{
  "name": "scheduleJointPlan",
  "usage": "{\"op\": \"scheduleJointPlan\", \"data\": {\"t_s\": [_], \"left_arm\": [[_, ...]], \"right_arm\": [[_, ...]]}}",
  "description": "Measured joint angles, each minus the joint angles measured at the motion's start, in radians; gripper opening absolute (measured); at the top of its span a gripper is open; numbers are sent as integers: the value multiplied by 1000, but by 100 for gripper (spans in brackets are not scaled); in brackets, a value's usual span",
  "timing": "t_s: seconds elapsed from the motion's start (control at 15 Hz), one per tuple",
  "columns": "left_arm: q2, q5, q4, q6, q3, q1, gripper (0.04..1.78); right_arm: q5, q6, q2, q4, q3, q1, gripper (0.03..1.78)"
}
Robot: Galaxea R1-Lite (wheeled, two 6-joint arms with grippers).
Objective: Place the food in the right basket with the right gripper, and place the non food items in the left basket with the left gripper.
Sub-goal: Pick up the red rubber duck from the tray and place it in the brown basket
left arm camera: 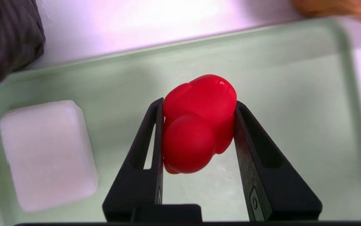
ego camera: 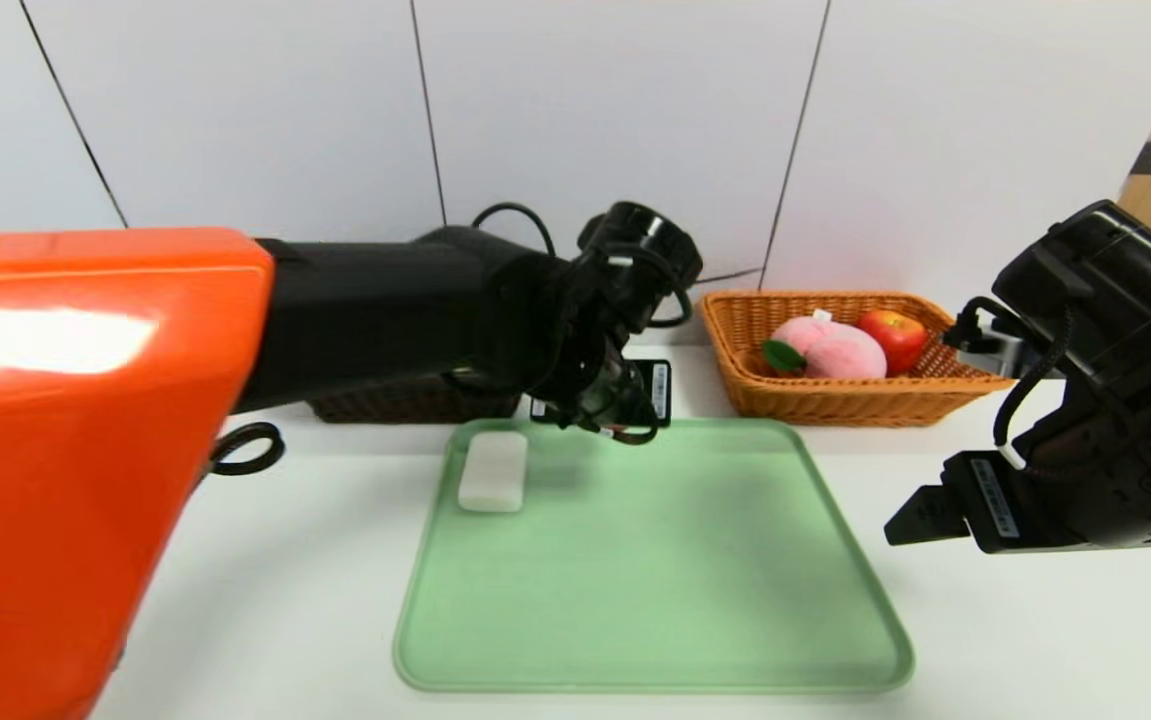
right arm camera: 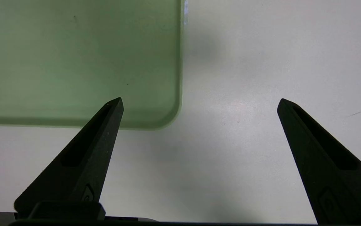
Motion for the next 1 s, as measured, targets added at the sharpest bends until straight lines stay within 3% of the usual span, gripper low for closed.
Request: {"op": "scheduleJointPlan", "data": {"t_s": [0.27,0.53,0.8,1.0], "left_arm": [[-160,-13,22,-21,3,42,68],[-234,-8,51,11,7,229,68],[-189,-9,39,85,9,426,67],[-127,-10,5,106,8,495,67]], "right_arm": [[-1,0,0,-1,0,-1,170],[-1,1,0,-10,-1,-2,170],[-6,1,0,-23,-1,-1,170],[-14,-1,-3,-179,-3,-4,170]]}}
